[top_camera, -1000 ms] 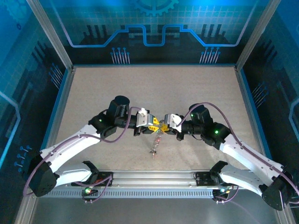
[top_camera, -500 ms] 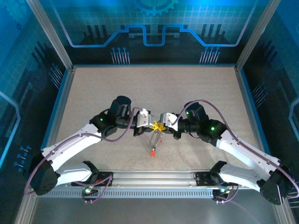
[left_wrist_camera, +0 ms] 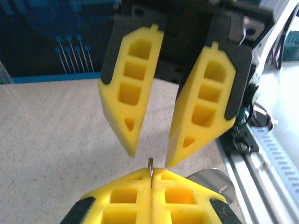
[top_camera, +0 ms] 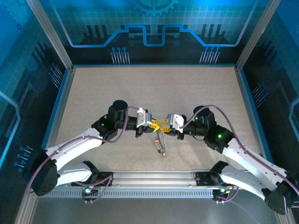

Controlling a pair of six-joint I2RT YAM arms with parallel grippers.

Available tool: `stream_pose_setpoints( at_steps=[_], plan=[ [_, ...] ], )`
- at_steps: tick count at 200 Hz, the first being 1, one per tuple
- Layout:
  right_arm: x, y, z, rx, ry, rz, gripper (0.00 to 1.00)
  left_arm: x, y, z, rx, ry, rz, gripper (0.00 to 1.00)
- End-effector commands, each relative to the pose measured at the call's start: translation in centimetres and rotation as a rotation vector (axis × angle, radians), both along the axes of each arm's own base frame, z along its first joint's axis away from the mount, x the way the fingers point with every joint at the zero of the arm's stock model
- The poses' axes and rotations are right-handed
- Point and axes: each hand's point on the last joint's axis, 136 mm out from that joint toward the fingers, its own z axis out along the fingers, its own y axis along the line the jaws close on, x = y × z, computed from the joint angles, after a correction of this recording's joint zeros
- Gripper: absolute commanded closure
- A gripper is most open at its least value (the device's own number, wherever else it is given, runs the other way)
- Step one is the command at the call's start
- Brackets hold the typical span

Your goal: Put the keys on the keyring

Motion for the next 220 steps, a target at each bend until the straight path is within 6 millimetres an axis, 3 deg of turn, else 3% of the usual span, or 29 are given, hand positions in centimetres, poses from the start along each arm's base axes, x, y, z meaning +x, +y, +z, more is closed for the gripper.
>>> stream_pose_setpoints(
  at_steps=[1, 51, 95, 129, 144, 163, 220],
  plan=[
    [0.5, -0.4, 0.6, 0.05, 0.0, -0.033, 0.71, -0.6, -0.4, 4.0, -0.158, -0.081, -0.056, 1.0],
    [0.2, -1.6, 0.6, 0.108, 0.01, -0.038, 0.69, -1.2, -0.2, 4.3, -0.196, -0.1, -0.079, 1.0],
    [-1.1, -1.0, 1.0, 0.143, 0.027, 0.046, 0.69, -1.4, -0.3, 4.8, -0.254, -0.097, -0.095, 1.0],
    [-0.9, -0.7, 1.3, 0.16, 0.022, 0.057, 0.76, -1.5, -0.5, 4.7, -0.249, -0.096, -0.103, 1.0],
    [-1.0, -0.6, 1.2, 0.161, 0.034, 0.062, 0.72, -1.6, -0.6, 4.9, -0.254, -0.096, -0.113, 1.0],
    [-0.9, -0.7, 0.4, 0.152, 0.047, 0.049, 0.6, -1.7, -0.5, 5.0, -0.26, -0.104, -0.11, 1.0],
    [-0.9, -0.8, -0.6, 0.172, 0.108, 0.023, 0.58, -1.4, -0.7, 5.5, -0.289, -0.106, -0.11, 1.0]
  ],
)
